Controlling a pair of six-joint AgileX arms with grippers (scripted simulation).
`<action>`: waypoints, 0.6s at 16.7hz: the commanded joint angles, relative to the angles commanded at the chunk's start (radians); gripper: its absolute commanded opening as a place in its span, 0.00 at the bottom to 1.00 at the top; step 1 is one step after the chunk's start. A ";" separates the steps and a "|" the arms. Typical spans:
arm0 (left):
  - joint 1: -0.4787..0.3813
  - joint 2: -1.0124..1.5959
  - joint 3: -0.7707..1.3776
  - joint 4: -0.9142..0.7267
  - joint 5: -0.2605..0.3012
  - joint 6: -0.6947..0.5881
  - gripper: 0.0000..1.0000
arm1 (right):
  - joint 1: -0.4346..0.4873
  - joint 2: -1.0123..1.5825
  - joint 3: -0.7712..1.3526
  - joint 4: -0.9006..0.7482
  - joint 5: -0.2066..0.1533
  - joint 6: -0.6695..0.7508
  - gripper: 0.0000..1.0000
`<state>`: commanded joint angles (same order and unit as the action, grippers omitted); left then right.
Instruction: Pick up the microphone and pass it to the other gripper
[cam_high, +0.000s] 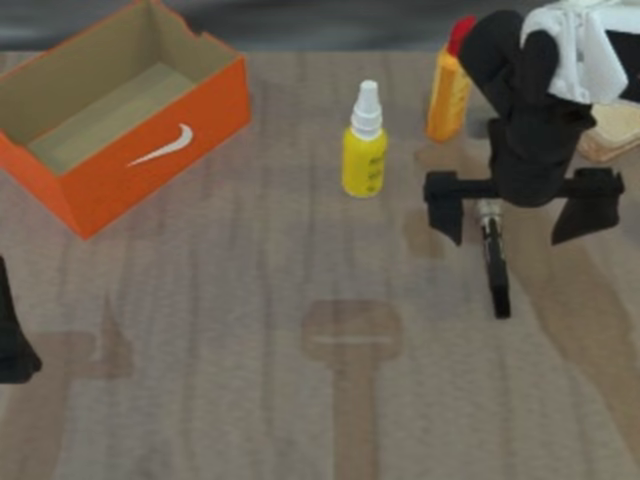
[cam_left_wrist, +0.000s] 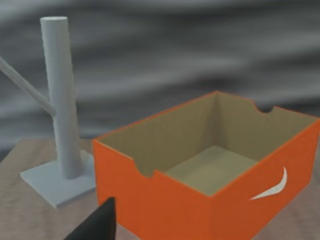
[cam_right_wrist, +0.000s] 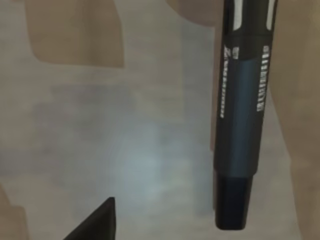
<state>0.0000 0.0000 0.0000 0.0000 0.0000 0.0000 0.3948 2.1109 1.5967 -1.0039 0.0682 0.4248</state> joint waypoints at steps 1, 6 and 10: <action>0.000 0.000 0.000 0.000 0.000 0.000 1.00 | 0.000 0.014 -0.011 0.023 0.000 -0.002 1.00; 0.000 0.000 0.000 0.000 0.000 0.000 1.00 | -0.007 0.122 -0.097 0.230 0.001 -0.008 1.00; 0.000 0.000 0.000 0.000 0.000 0.000 1.00 | -0.010 0.166 -0.130 0.298 0.001 -0.010 1.00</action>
<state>0.0000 0.0000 0.0000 0.0000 0.0000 0.0000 0.3848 2.2774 1.4664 -0.7054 0.0696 0.4150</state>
